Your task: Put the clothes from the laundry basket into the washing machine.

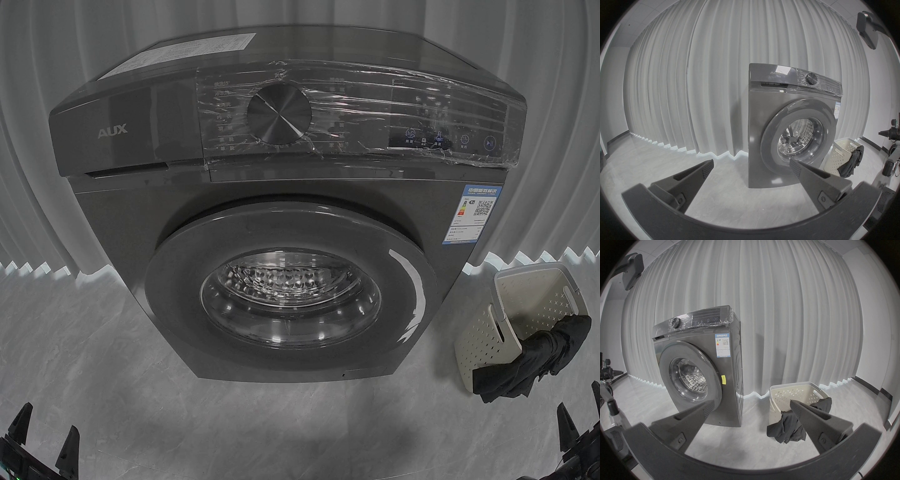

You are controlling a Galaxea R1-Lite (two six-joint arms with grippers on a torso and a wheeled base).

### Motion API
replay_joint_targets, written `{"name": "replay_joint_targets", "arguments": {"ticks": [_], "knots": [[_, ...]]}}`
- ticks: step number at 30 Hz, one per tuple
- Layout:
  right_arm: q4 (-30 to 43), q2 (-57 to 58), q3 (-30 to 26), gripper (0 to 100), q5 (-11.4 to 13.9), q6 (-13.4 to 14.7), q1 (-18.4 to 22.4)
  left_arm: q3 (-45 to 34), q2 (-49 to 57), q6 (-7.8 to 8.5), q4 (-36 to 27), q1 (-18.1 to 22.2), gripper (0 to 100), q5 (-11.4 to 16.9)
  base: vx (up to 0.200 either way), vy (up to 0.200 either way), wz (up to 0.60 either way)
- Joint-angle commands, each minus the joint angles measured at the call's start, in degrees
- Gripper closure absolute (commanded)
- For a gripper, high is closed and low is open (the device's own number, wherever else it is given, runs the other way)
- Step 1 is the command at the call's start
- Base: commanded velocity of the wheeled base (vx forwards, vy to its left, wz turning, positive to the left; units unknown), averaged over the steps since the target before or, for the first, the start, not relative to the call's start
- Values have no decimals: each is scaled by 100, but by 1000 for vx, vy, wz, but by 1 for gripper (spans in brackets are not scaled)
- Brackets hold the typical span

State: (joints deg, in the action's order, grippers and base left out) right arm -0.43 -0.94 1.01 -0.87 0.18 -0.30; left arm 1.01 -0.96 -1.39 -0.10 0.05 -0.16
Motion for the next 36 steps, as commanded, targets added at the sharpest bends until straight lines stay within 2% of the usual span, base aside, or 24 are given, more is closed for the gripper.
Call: {"name": "replay_joint_targets", "arguments": {"ticks": [1, 7, 16, 36], "knots": [[-1, 94, -101, 0, -1, -1, -5, -92, 96, -2, 1, -5, 0, -2, 0, 0, 0], [-1, 94, -101, 0, -1, -1, -5, -92, 96, -2, 1, -5, 0, -2, 0, 0, 0], [-1, 94, -101, 0, -1, -1, -5, -92, 96, -2, 1, 4, 0, -2, 0, 200, 0], [-1, 94, -101, 0, -10, -1, 13, -92, 96, -2, 1, 4, 0, -2, 0, 0, 0]]}}
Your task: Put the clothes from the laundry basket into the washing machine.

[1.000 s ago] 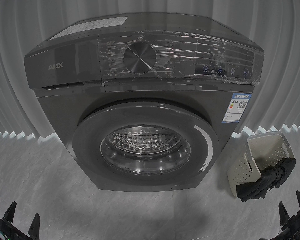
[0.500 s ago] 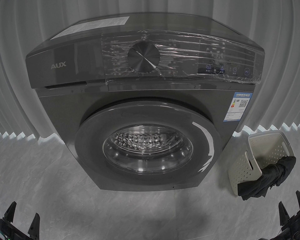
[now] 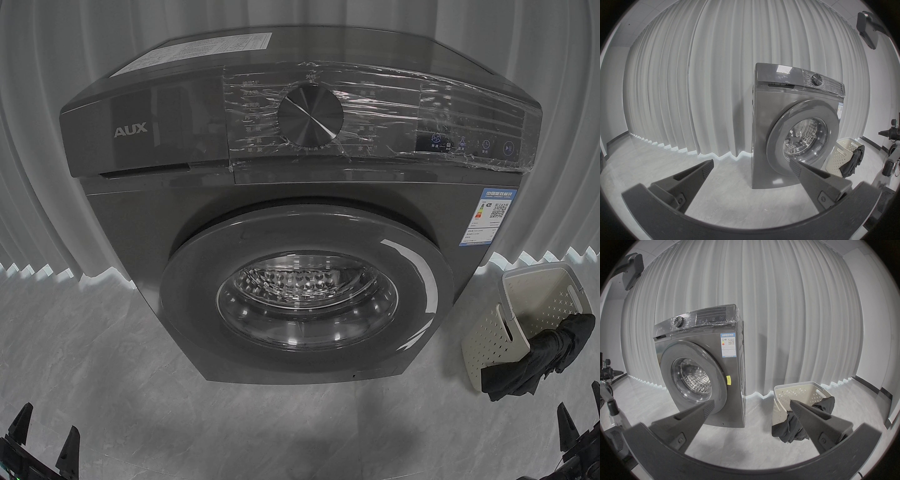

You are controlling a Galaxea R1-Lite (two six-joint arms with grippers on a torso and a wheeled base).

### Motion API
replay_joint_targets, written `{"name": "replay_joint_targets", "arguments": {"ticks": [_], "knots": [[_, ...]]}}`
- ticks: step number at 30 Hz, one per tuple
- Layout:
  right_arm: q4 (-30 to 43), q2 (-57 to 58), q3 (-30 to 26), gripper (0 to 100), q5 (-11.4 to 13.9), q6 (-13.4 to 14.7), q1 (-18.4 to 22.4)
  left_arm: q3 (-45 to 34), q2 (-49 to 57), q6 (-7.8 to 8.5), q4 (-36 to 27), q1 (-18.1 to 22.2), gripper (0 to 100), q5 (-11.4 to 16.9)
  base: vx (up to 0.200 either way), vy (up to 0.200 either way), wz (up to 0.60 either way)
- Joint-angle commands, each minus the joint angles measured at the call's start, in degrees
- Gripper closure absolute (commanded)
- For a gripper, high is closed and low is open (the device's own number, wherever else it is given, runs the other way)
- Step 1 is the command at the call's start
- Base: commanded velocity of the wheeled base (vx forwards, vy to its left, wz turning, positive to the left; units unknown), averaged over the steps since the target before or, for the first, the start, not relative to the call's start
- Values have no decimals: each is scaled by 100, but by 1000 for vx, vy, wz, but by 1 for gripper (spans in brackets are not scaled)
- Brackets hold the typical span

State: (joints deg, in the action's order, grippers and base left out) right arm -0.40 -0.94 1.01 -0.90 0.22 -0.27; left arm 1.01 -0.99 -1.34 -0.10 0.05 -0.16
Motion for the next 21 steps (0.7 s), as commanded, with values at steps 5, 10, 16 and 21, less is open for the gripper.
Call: {"name": "replay_joint_targets", "arguments": {"ticks": [5, 10, 16, 21], "knots": [[-4, 94, -101, 0, 2, -4, 18, -92, 99, 2, 1, 4, 0, -2, 0, 0, 0], [5, 94, -101, 0, 2, -13, 18, -92, 99, -7, 1, 4, 0, -2, 0, 0, 0], [5, 94, -101, 0, 2, -4, 18, -92, 99, 2, 1, 4, 0, -2, 200, 0, 0], [5, 94, -101, 0, 2, 22, 9, -92, 99, -7, 1, 4, 0, -2, 0, 0, 0]]}}
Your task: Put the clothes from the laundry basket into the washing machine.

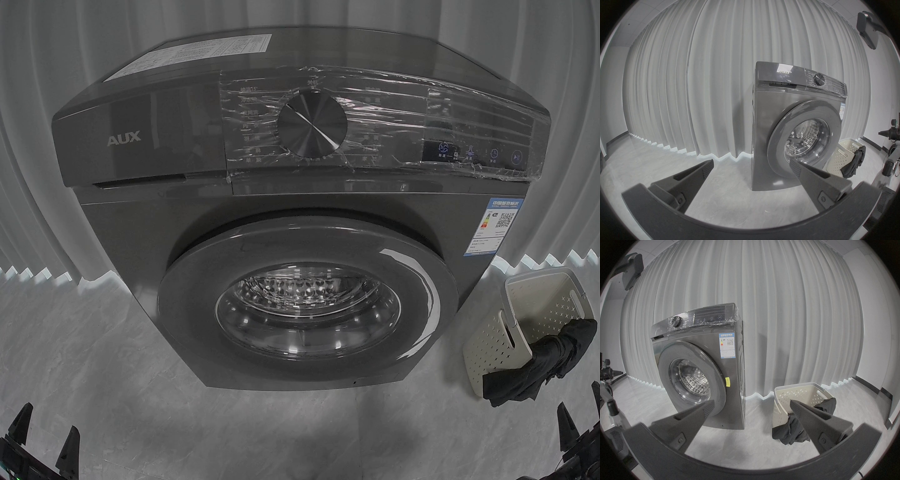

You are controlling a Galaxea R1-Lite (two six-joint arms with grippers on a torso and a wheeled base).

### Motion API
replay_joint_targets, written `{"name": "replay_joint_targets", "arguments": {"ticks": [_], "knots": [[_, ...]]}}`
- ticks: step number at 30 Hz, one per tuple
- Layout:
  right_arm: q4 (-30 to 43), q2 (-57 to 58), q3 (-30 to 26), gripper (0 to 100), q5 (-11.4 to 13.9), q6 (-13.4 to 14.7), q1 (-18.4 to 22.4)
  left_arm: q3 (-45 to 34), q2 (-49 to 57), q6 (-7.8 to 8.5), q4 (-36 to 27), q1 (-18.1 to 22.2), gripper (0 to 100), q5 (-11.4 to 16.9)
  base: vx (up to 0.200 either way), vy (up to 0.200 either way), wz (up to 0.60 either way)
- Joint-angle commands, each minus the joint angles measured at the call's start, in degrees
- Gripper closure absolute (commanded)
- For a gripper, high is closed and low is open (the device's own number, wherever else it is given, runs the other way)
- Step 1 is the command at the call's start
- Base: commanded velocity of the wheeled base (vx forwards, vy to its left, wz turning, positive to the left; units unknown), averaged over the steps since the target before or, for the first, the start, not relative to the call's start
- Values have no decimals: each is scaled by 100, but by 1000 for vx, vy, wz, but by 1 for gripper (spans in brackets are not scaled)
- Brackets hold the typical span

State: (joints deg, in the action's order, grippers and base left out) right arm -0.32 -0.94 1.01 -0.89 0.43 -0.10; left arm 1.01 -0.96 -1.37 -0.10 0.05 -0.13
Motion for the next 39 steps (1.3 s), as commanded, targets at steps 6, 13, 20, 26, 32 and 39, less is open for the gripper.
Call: {"name": "replay_joint_targets", "arguments": {"ticks": [6, 13, 20, 26, 32, 39], "knots": [[-144, 94, 57, 0, 45, 28, -17, -92, 96, 5, 1, 4, 0, -4, 0, 0, 0], [58, -908, 1630, 0, 933, -157, -201, -92, 96, 31, 1, 4, 0, -4, 0, 0, 0], [-30, -2815, 1665, 0, 2471, -517, -271, -92, 96, 40, 1, 4, 0, -4, 0, 0, 0], [-548, -4099, 1665, 0, 2699, -702, -737, -92, 96, 40, 1, 4, 0, -4, 0, 0, 0], [-1691, -5601, 1753, 0, 2594, -649, -1440, -92, 96, 31, 1, 4, 0, -4, 0, 0, 0], [-2086, -6551, 2052, 0, 2146, -544, -1563, -92, 96, 22, 1, 4, 0, -4, 0, 0, 0]]}}
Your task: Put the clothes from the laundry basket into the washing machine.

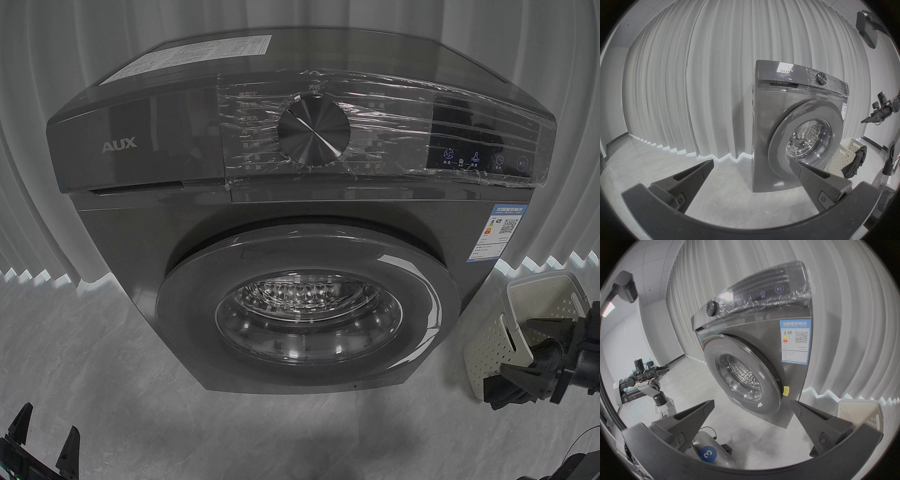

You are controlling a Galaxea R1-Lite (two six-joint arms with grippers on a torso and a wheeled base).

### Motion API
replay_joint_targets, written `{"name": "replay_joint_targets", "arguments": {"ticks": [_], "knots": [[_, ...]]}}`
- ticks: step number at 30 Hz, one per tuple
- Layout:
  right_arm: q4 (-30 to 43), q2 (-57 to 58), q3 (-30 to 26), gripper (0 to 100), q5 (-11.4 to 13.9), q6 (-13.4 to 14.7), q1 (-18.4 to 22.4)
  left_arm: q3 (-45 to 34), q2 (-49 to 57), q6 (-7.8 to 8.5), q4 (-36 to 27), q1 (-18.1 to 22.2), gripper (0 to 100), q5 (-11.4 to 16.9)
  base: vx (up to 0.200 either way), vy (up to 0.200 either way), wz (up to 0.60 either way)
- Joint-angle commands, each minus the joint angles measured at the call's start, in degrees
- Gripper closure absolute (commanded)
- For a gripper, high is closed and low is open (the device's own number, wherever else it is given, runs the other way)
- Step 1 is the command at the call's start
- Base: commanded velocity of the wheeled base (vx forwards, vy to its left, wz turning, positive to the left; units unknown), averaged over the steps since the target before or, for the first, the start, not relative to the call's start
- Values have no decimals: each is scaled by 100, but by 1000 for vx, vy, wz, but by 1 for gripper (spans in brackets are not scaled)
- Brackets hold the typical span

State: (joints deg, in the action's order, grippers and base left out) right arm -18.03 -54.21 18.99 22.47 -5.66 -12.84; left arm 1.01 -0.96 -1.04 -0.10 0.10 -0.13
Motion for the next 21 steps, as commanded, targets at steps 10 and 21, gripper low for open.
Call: {"name": "replay_joint_targets", "arguments": {"ticks": [10, 21], "knots": [[-1194, -2225, 359, 0, -463, 267, -334, -92, 96, -11, 1, -1, 0, -4, 0, 0, 0], [-1818, -2972, 456, 0, -594, 434, -606, -92, 96, -11, 1, -1, 0, -4, 0, 0, 0]]}}
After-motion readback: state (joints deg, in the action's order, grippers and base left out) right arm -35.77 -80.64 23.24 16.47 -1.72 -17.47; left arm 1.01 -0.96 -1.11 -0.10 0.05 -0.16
